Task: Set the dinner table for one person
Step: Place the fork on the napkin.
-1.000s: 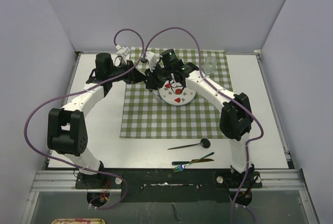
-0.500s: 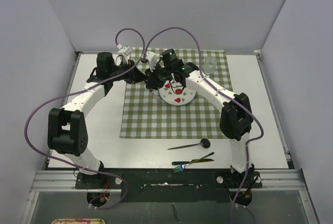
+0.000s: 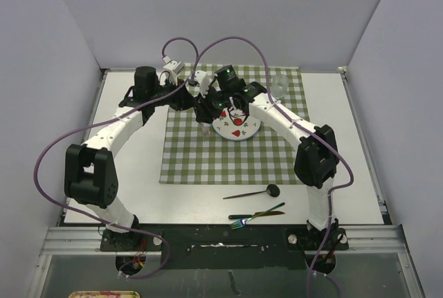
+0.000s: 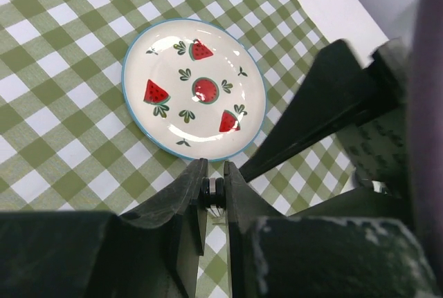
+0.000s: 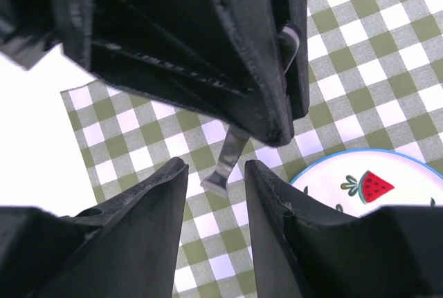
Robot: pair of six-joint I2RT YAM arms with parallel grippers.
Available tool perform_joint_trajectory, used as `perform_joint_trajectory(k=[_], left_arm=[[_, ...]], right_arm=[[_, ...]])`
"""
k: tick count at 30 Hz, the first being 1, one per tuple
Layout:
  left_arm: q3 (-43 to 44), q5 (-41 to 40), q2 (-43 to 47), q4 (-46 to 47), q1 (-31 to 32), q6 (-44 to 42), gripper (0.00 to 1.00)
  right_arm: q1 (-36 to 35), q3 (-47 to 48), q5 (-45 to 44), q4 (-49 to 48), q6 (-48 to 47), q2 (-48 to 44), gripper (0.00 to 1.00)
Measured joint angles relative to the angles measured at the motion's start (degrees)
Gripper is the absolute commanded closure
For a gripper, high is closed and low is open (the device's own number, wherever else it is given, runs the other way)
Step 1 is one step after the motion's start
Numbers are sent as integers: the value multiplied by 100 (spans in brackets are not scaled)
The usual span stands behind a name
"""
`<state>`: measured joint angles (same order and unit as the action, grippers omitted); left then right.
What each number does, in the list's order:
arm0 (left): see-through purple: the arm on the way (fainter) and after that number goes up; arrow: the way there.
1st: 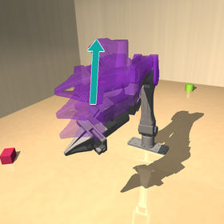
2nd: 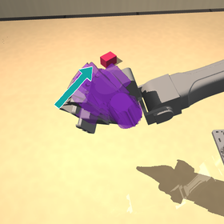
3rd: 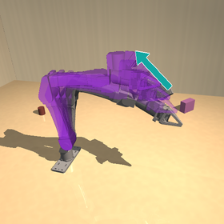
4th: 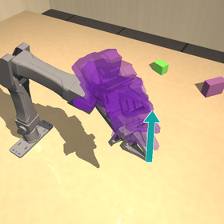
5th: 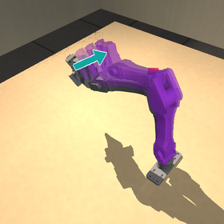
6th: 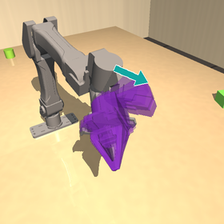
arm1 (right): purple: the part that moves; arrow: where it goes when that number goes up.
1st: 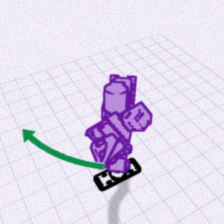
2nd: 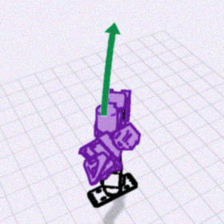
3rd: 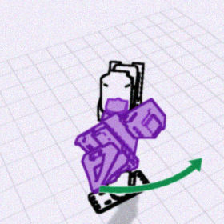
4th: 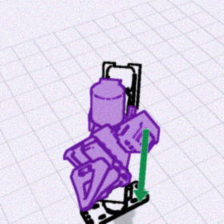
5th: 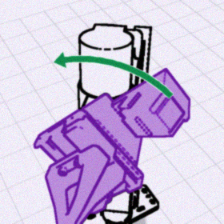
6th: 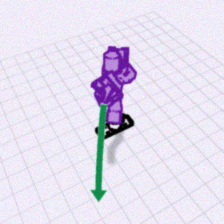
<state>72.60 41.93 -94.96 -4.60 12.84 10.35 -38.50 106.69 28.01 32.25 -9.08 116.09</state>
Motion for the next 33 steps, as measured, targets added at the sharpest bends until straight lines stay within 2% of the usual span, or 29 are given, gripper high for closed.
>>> perform_joint_trajectory(k=[4, 13, 18, 26, 31, 33], left_arm=[[83, -107, 0, -127, 46, -275, 100], [225, -337, 2, -533, 278, -984, 100], [323, -562, 20, -883, 527, -1694, 100], [614, -1231, 24, -1915, 1045, -3611, 100], [1576, -1690, 22, -2959, 1403, -5316, 100], [1727, -1899, 55, -2999, 1580, -5818, 100]], right_arm=[[0, 0, -66, 223, -114, -328, 59], [37, -9, -476, 474, -466, -1840, 62], [210, -409, -826, 564, -695, -2461, 64], [1198, -1270, -1263, 859, -743, -2752, 66], [1528, -1421, -1390, 898, -693, -2822, 67], [1537, -1427, -1390, 898, -678, -2848, 67]])
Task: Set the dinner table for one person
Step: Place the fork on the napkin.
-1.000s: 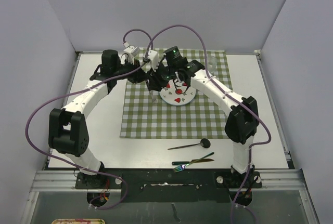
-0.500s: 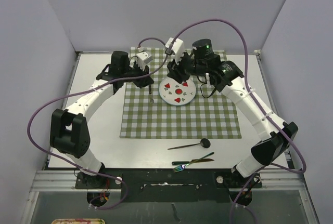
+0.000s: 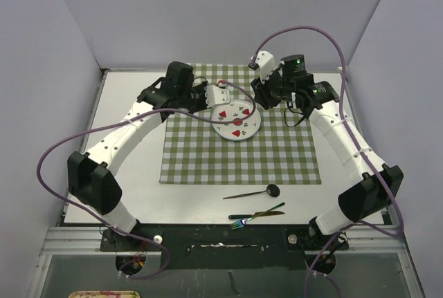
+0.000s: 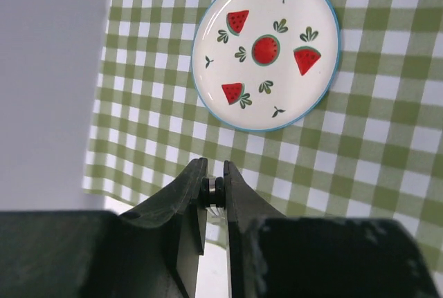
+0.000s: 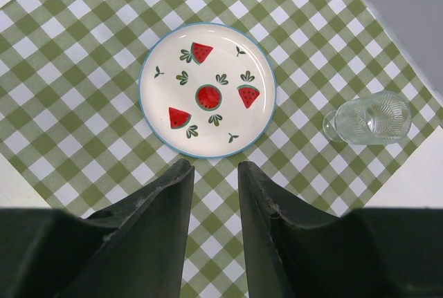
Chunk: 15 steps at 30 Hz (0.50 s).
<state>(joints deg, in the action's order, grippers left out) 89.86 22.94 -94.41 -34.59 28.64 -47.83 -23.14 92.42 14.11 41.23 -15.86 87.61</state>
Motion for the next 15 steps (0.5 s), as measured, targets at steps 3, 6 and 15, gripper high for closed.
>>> perform_joint_trajectory(k=[3, 6, 15], left_arm=[[-26, -396, 96, -201, 321, -789, 100], [-435, -673, 278, -186, 560, -1412, 100], [-3195, -664, 1775, 573, 448, -3206, 100]], right_arm=[[35, 0, 0, 4, 15, 2, 67], [105, 2, -2, 24, 11, 17, 69], [527, 2, -2, 46, 50, 114, 71]])
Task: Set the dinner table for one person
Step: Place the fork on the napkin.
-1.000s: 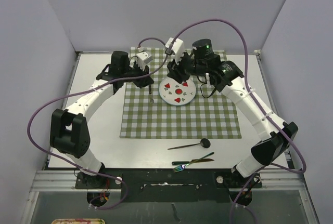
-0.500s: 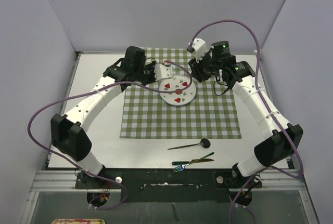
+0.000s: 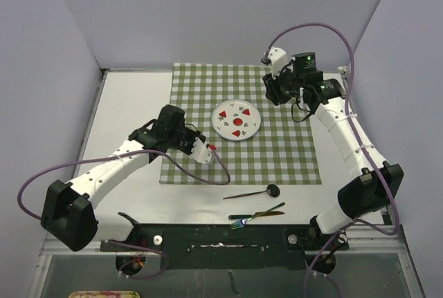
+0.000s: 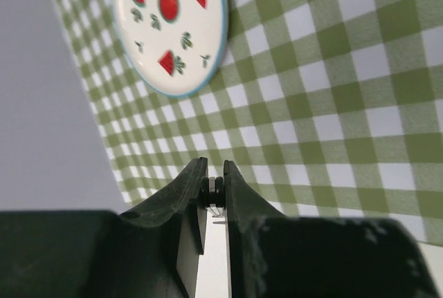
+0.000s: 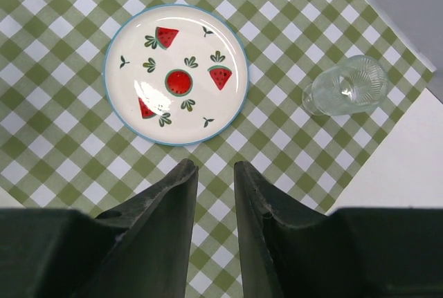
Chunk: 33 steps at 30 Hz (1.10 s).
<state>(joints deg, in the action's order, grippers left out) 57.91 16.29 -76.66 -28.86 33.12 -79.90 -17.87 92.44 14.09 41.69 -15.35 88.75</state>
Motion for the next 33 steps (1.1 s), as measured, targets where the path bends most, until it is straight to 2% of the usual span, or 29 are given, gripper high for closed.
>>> perform_joint_trajectory(k=[10, 17, 20, 25, 33], left_arm=[[-105, 1180, 133, 1169, -142, -1386, 100], [-595, 2197, -94, 2109, -761, -2234, 100], [-1132, 2479, -350, 2994, -966, -2245, 100], [-1502, 2675, -931, 4175, -1005, -2017, 100], [-1558, 2767, -1541, 5460, -1147, -1550, 100]], right_arm=[[503, -260, 173, -166, 79, -2, 71], [929, -262, 365, -190, 81, 0, 71], [1145, -262, 466, -199, 85, 17, 71], [1475, -262, 621, -214, 98, 195, 71], [1851, -260, 844, -214, 127, 654, 72]])
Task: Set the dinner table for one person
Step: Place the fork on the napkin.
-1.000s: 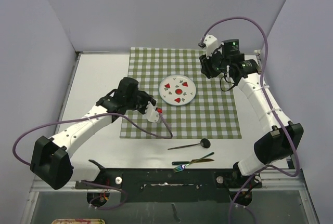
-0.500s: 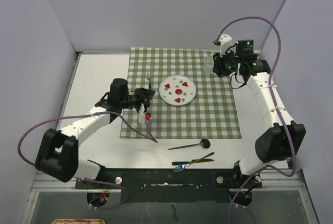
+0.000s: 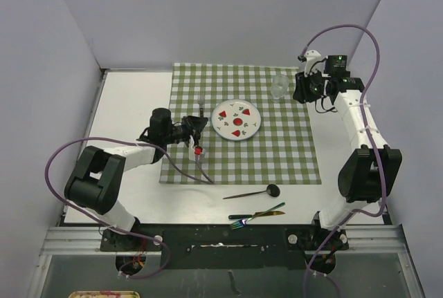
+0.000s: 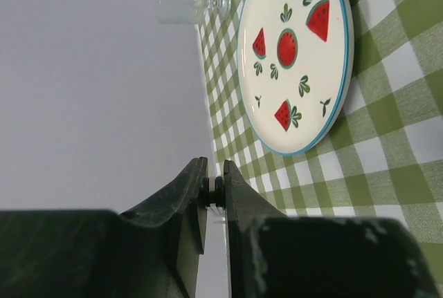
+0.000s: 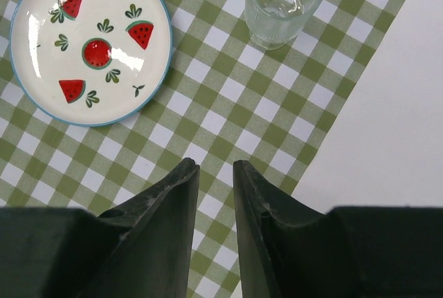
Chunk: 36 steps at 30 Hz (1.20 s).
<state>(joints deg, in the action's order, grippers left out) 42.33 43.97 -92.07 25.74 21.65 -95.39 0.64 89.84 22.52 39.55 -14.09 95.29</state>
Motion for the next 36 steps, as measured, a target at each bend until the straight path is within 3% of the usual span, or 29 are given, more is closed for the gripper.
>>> perform_joint_trajectory(k=[16, 36], left_arm=[[-254, 181, -907, 1510, -125, 531, 100], [-22, 385, -1742, 1880, -188, 688, 100]], right_arm=[[286, 433, 245, -4, 122, 422, 72], [391, 730, 302, 13, 234, 931, 73]])
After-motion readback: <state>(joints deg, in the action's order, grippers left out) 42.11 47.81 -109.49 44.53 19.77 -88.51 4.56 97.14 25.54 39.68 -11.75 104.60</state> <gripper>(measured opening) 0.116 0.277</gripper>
